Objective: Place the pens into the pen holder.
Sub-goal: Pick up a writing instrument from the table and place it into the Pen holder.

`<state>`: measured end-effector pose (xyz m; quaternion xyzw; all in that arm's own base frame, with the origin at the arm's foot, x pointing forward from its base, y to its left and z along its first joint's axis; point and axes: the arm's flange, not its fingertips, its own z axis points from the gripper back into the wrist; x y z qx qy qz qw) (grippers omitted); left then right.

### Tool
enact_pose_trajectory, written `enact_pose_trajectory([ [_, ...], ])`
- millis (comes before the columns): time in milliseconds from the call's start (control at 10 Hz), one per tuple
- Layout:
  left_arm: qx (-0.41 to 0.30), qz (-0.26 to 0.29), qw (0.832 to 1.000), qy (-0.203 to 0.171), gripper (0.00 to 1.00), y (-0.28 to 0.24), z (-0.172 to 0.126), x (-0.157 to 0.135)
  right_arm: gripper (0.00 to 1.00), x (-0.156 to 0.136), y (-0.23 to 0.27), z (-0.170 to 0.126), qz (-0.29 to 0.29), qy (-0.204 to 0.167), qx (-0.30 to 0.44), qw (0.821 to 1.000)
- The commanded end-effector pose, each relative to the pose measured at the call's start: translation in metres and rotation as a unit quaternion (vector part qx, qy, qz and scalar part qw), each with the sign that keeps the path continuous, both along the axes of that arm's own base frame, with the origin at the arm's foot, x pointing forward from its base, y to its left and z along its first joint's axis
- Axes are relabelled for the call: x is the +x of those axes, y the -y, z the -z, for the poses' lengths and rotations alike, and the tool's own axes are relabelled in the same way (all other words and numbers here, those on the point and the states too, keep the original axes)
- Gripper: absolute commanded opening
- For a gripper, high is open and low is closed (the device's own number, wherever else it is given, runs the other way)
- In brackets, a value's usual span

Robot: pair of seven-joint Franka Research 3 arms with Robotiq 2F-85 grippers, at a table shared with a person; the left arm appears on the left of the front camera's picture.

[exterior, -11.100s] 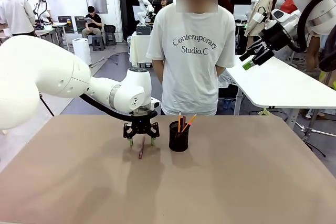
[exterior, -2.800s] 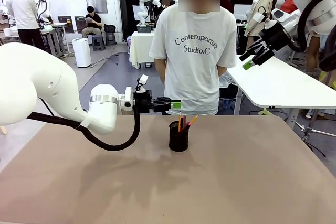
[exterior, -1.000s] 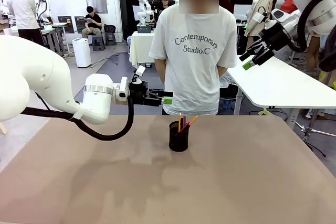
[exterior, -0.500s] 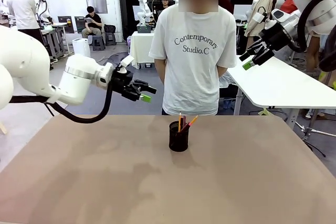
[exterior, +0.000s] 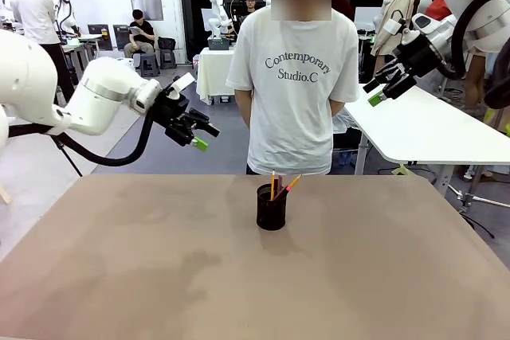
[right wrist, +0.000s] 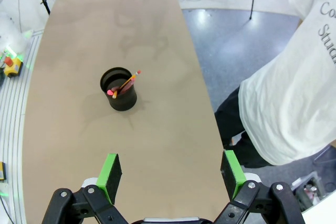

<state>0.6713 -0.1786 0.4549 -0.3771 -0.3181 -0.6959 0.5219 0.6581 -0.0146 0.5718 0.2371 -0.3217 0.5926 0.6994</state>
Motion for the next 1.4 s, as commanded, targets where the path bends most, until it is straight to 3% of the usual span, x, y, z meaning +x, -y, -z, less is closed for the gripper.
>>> enact_pose_trajectory([
  [0,0.051,-0.001,0.999,0.009,1.0,-0.01,-0.013,0.008,1.0,0.0,0.0,-0.002,-0.002,0.009,-0.005,1.0],
  [200,0.08,-0.058,0.995,-0.018,1.0,-0.028,-0.028,0.014,1.0,0.0,0.0,-0.002,-0.002,0.009,-0.005,1.0],
  [600,0.09,-0.172,0.981,-0.022,1.0,-0.06,-0.063,0.019,1.0,0.0,0.0,-0.002,-0.002,0.009,-0.005,1.0],
  [1000,0.094,-0.203,0.975,0.0,1.0,-0.079,-0.081,0.015,1.0,0.0,0.0,-0.002,-0.002,0.009,-0.005,1.0],
  [1300,0.092,-0.189,0.978,-0.014,1.0,-0.075,-0.078,0.023,1.0,0.0,0.0,-0.002,-0.002,0.009,-0.005,1.0],
])
